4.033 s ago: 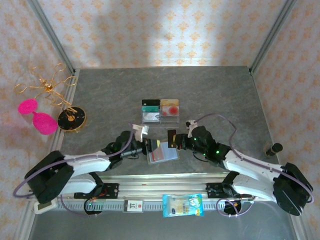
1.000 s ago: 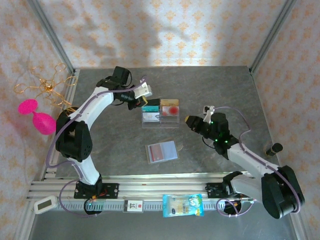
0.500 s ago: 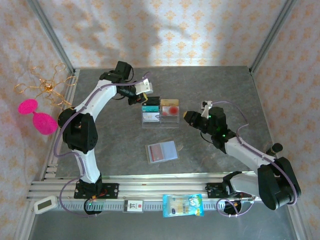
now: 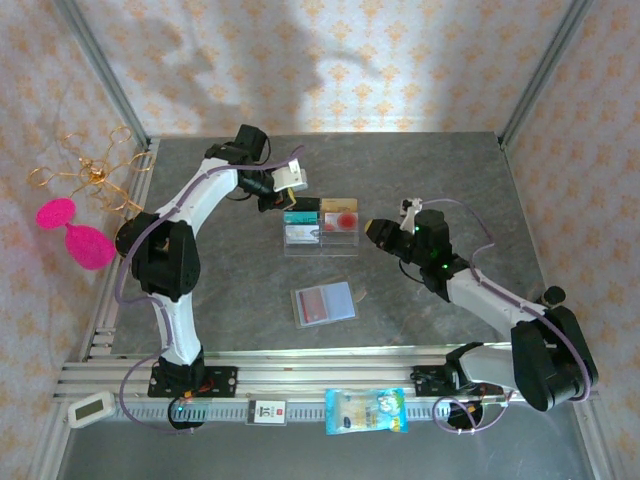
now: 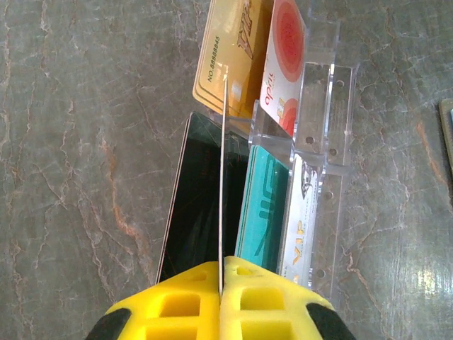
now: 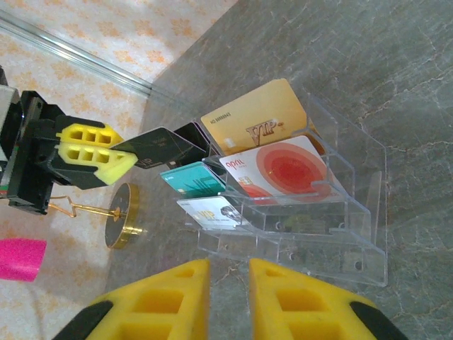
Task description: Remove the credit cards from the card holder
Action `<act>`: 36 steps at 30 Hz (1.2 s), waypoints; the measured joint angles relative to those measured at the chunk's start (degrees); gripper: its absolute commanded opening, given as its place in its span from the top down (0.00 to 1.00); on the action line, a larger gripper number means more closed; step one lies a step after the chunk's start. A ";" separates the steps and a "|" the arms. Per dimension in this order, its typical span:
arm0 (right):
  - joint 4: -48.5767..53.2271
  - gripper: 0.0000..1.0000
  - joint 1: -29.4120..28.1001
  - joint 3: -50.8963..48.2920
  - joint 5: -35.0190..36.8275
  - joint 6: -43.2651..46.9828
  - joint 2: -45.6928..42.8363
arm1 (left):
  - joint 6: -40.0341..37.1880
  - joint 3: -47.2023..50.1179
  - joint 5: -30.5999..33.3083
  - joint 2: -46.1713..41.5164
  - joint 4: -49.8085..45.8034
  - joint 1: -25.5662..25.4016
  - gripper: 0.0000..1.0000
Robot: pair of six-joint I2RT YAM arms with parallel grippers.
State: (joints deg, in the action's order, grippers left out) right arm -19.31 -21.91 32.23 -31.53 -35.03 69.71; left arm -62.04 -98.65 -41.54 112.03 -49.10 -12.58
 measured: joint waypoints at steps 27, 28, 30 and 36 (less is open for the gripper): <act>0.00 0.79 0.00 0.04 -1.09 0.02 1.33 | -0.83 -4.07 1.53 1.64 -0.90 -0.57 1.00; 0.00 0.79 0.00 0.04 -1.09 0.02 1.33 | -1.01 -4.39 1.53 1.75 -1.07 -0.57 1.00; 0.00 0.79 0.00 0.04 -1.09 0.02 1.33 | -1.07 -4.63 1.53 1.86 -1.20 -0.76 1.00; 0.00 0.79 0.00 0.04 -1.11 0.04 1.33 | -0.94 -4.81 2.64 2.91 -1.09 -1.62 0.96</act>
State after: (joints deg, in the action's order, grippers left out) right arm -19.31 -21.91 32.27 -32.64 -34.98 71.05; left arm -62.98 -103.46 -38.89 114.93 -50.19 -14.20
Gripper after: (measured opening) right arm 0.208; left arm 0.043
